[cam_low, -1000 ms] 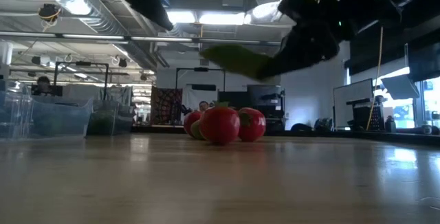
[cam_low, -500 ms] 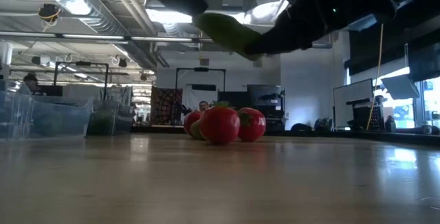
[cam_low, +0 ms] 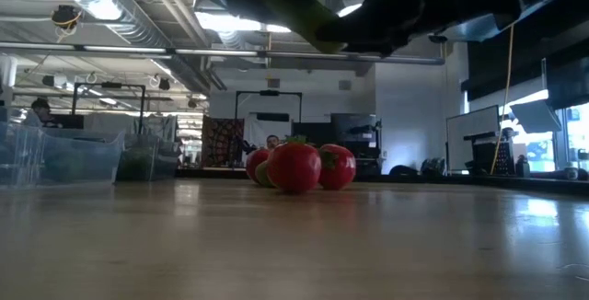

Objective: Sort produce into baskets
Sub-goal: Put the cucumber into the black bin

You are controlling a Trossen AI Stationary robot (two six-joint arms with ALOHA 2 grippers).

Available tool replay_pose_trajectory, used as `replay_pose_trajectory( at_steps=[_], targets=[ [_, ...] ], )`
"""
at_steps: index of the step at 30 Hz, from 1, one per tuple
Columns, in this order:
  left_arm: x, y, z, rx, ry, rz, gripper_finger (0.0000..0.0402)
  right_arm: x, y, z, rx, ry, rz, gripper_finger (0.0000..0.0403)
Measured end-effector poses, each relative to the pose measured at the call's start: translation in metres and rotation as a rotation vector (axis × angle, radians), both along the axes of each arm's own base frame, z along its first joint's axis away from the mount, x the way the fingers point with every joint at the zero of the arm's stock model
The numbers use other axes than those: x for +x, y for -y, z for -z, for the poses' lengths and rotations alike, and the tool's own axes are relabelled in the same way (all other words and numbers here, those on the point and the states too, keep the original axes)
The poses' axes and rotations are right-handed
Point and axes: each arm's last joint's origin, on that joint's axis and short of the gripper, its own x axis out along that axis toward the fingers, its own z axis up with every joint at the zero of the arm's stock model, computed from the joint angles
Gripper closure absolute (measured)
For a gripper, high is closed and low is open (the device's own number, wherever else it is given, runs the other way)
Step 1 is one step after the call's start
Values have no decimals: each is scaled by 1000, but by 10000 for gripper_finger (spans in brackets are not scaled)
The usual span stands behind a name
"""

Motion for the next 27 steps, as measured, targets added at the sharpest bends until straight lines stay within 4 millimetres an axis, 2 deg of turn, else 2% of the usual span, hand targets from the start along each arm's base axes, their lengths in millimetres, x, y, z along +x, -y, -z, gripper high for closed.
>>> replay_pose_trajectory(
  at_steps=[5, 19, 23, 27],
  targets=[
    [5, 1, 1, -9, 32, -11, 54, 0, 0, 0, 19, 4, 2, 265],
    [6, -8, 0, 6, 31, -23, 197, 0, -1, 0, 21, -2, -13, 262],
    [6, -8, 0, 13, 29, -19, 208, 0, -1, 0, 25, 7, -20, 243],
    [6, -8, 0, 11, 33, -23, 196, 0, -1, -1, 26, 12, -16, 209]
  ],
)
